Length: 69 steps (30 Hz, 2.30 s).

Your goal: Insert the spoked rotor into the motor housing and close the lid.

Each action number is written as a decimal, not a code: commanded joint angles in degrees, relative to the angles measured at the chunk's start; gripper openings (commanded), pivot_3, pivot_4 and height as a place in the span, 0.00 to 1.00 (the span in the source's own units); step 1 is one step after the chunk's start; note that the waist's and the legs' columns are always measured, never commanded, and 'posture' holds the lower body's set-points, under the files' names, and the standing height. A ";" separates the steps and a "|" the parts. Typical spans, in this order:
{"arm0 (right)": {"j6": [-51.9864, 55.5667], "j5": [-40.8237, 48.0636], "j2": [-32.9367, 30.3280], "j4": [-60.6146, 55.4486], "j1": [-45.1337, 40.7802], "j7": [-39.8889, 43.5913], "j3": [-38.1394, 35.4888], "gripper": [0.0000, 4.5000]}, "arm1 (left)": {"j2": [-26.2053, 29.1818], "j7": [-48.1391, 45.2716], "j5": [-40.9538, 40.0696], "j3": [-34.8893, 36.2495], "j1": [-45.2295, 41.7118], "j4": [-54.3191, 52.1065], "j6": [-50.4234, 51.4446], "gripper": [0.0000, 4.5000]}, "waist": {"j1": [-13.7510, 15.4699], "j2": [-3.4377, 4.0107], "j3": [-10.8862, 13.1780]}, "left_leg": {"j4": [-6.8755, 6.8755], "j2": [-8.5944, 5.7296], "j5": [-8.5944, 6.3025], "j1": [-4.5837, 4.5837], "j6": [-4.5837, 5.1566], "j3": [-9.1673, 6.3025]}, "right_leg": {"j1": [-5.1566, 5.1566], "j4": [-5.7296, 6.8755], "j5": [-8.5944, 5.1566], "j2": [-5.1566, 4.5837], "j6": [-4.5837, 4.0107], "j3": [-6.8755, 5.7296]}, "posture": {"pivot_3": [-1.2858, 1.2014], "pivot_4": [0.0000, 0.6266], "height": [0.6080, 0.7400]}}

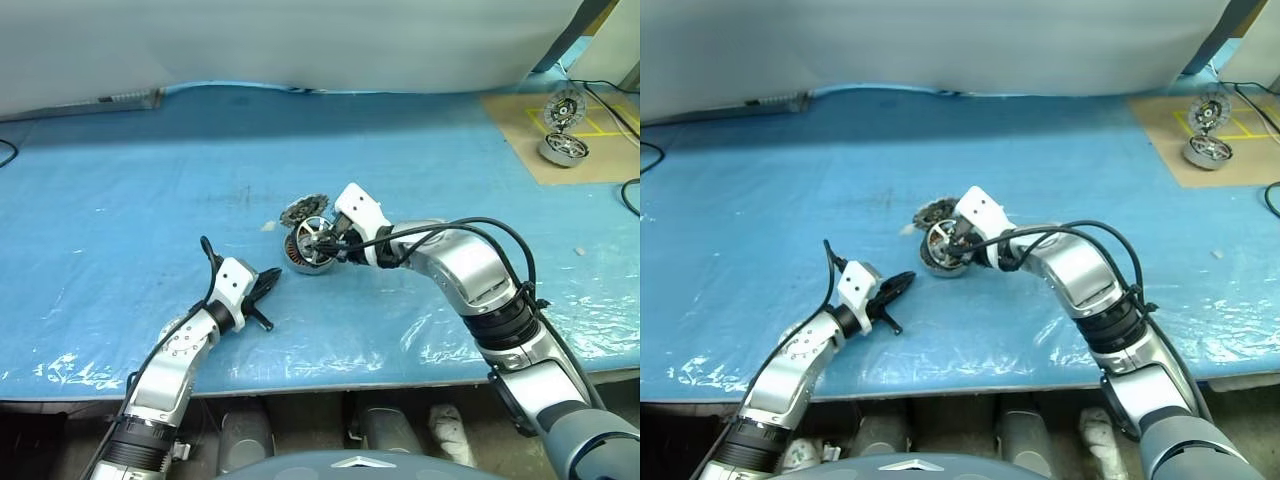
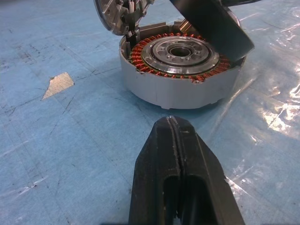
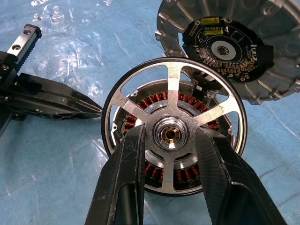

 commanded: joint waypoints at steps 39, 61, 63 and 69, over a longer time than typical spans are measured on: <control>-43.11 -8.04 8.76 3.25 32.61 -6.05 -7.78 0.00 | 8.28 -20.32 -7.79 11.96 -47.44 51.11 3.67 0.00 | 0.63 -0.06 -0.01 | 0.11 -0.17 0.00 -0.08 0.00 -0.06 | 0.01 0.02 0.02 -0.10 0.03 -0.03 | 0.52 0.24 1.00; -42.86 -8.31 13.14 2.85 33.52 -9.59 -8.10 0.00 | -1.15 -38.11 0.11 9.10 -69.71 78.79 11.55 0.00 | 1.74 -0.36 0.17 | -0.12 -0.27 0.01 -0.10 0.01 -0.14 | 0.04 -0.12 0.02 -0.14 0.04 -0.03 | 0.52 0.24 1.00; -42.65 -8.37 13.25 2.86 33.33 -9.72 -8.13 0.00 | -2.32 -38.13 0.89 8.89 -70.79 79.18 10.84 0.00 | 1.72 -0.37 0.18 | -0.13 -0.27 0.01 -0.09 0.01 -0.14 | 0.04 -0.12 0.02 -0.13 0.04 -0.04 | 0.52 0.24 1.00; -41.78 -8.43 13.50 2.19 34.02 -10.67 -8.40 0.00 | -3.81 -43.54 4.91 6.15 -71.71 79.61 10.07 0.00 | 1.70 -0.40 0.19 | -0.16 -0.27 0.01 -0.09 0.01 -0.14 | 0.04 -0.14 0.03 -0.13 0.04 -0.04 | 0.52 0.24 1.00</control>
